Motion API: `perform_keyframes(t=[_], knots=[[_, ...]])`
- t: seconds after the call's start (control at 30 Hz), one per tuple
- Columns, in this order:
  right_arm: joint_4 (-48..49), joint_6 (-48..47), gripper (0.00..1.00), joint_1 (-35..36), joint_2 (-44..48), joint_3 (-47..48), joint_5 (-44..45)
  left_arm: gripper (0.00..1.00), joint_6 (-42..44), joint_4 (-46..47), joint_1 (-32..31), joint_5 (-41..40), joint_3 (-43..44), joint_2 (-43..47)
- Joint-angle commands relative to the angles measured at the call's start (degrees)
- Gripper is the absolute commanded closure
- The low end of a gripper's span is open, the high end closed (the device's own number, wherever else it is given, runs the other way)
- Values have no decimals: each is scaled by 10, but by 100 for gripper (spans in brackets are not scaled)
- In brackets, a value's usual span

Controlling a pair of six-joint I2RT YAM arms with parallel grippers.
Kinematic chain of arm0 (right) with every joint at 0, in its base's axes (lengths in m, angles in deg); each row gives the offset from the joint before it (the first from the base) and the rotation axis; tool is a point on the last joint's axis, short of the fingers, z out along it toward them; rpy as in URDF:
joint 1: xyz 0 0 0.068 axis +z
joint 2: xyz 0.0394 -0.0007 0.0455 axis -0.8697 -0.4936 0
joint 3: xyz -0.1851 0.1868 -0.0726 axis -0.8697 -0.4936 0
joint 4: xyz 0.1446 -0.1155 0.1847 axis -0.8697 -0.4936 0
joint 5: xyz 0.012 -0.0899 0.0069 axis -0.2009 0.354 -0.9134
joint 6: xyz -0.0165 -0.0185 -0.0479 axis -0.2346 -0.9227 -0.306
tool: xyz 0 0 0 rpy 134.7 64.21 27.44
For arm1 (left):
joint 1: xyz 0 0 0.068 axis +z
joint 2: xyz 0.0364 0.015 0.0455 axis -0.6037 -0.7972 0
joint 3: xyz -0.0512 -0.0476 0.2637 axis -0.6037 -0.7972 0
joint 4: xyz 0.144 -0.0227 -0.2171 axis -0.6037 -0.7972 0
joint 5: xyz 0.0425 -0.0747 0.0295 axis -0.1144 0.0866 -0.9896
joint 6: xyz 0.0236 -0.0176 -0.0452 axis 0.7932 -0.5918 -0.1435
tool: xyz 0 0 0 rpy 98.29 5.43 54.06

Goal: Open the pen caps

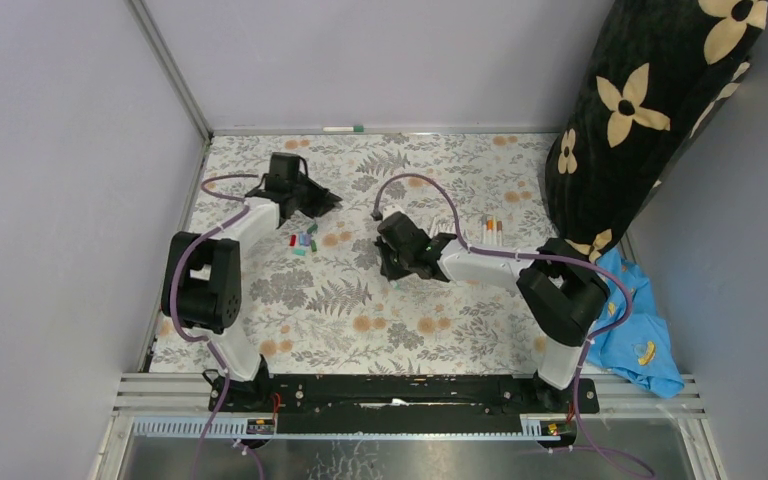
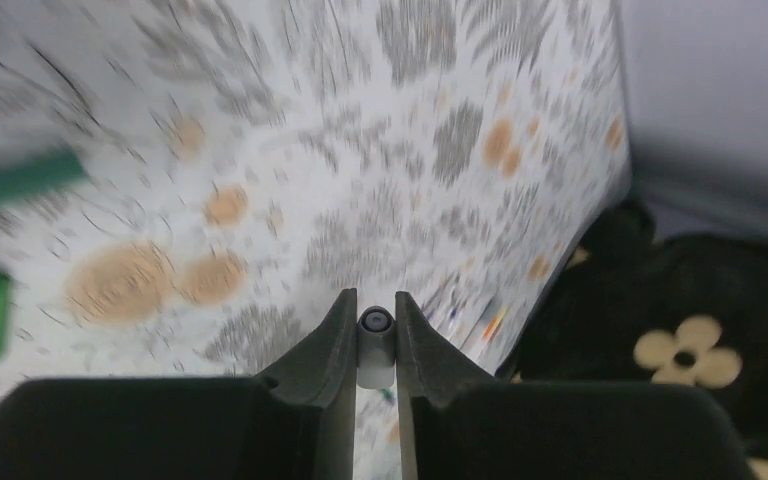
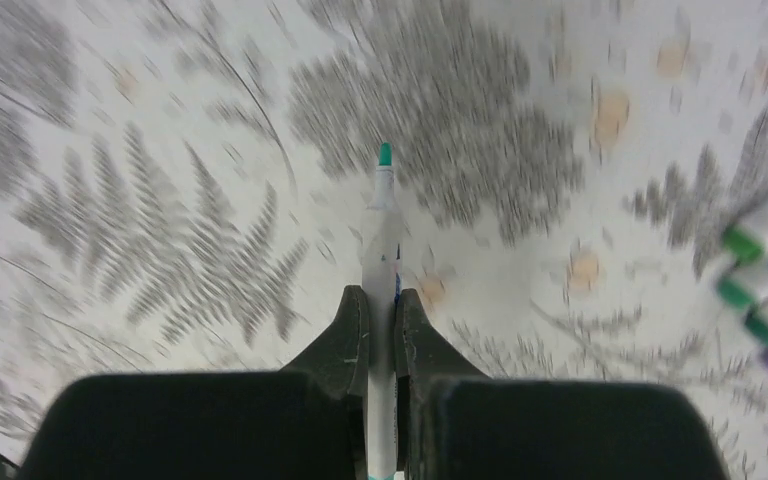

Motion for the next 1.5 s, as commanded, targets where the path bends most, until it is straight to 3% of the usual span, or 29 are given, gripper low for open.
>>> perform_keyframes(t=[0.0, 0.17, 0.23, 0.33, 0.5, 0.77, 1.17, 1.33, 1.47], knots=[[-45, 17, 100, 5, 26, -24, -12, 100, -13, 37, 26, -66, 25, -1], [-42, 20, 100, 5, 43, -31, 15, 100, 15, 35, 24, -54, 26, -8], [-43, 16, 100, 2, 56, -26, 31, 100, 66, -17, 17, -63, 56, -18], [-42, 13, 100, -8, 73, -20, 64, 100, 145, -97, -5, -113, 86, -28], [-42, 12, 100, -49, 89, -19, 93, 100, 212, -155, -35, -211, 72, -26], [-46, 0, 100, -101, 75, -8, 125, 99, 234, -176, -55, -312, 38, -50], [-57, -41, 100, -153, 53, 6, 166, 73, 235, -170, -53, -333, 29, -71], [-60, -60, 100, -184, 55, -7, 168, 56, 234, -167, -54, -333, 30, -70], [-60, -67, 96, -202, 46, -15, 165, 51, 231, -165, -53, -334, 25, -66]])
